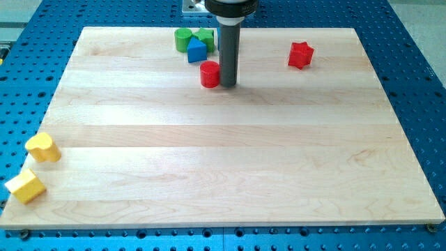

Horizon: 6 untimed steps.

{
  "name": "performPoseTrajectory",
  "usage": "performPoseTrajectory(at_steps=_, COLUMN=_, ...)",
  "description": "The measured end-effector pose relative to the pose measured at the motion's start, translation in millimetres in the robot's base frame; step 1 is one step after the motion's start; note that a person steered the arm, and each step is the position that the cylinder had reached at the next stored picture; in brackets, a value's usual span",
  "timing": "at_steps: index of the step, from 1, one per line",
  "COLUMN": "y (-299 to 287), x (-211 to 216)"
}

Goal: Push the red circle towards the heart

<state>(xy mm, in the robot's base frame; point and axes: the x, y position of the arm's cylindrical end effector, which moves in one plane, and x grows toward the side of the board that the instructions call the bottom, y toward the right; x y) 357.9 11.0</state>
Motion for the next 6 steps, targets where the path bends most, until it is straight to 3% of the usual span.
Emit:
performPoseTrajectory(at_steps=1, y=32.3, x=-35.4)
performPoseTrajectory(at_steps=2, y=-30.6, x=-22.6)
performPoseTrajectory(at_steps=4, y=-193.3, x=130.1)
performPoseTrajectory(at_steps=5, y=-128.7, x=101.9)
performPoseTrajectory(at_steps=6, y=-168.3, x=69.9)
